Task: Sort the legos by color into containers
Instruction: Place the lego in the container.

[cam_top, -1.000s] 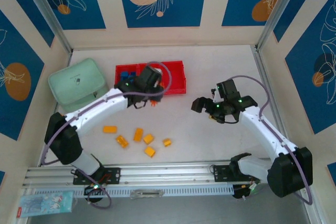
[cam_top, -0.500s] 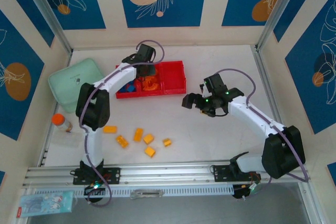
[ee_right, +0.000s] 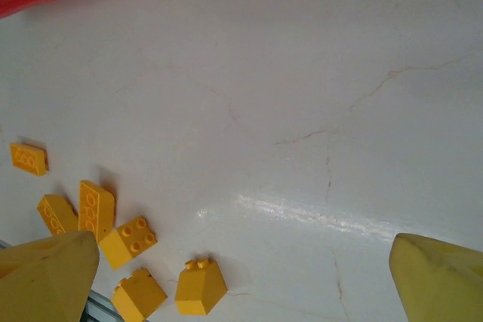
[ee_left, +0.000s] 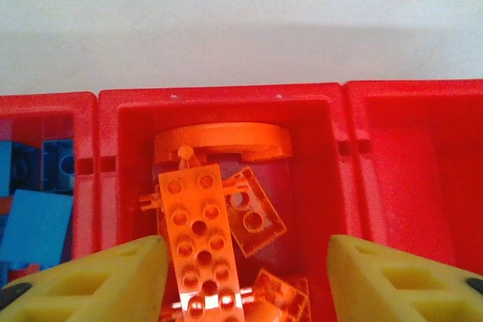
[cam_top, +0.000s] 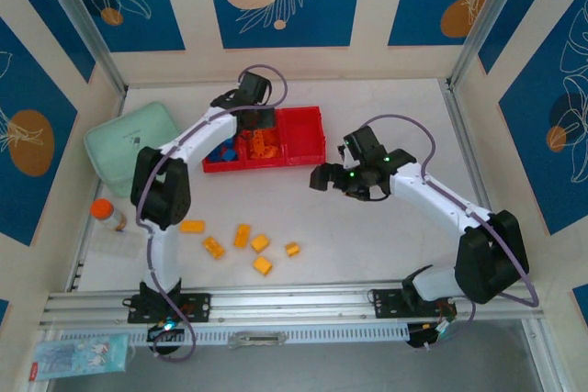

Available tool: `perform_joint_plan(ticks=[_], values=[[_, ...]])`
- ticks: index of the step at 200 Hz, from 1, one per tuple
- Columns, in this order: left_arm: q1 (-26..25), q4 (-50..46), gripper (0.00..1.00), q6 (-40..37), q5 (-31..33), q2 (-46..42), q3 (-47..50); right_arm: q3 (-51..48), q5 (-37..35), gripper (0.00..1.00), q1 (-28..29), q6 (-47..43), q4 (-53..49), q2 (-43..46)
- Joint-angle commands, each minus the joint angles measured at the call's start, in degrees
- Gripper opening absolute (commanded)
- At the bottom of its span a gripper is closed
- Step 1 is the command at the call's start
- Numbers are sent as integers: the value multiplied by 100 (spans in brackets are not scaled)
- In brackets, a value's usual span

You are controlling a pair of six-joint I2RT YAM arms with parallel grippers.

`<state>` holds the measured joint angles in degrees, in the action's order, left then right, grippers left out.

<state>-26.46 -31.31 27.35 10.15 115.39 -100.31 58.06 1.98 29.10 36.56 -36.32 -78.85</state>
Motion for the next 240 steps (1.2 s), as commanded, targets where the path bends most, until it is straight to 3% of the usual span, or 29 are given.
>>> perform_joint_plan(ticks=[1, 75, 142, 155, 195, 240], values=[[18, -233, 60, -166, -496, -880, 303, 239, -238, 99, 278, -164, -310, -17], [-301, -666, 77, -420, -1463, -3497, 2827, 296, -998, 99, 1570, -24, -481, -93], [-413, -917, 95, -189, -2165, -5808, 5057, 337, -1446, 99, 2955, 224, -477, -776], [-413, -949, 100, -176, -2237, -6106, 5329, 396, -1481, 99, 3149, 289, -481, -945], [-413, -986, 99, -22, -2278, -6658, 5792, 614, -1690, 99, 3504, 507, -570, -1505], [-419, -745, 99, 162, -2536, -6694, 5931, 416, -1785, 85, 3520, 625, -539, -1728]])
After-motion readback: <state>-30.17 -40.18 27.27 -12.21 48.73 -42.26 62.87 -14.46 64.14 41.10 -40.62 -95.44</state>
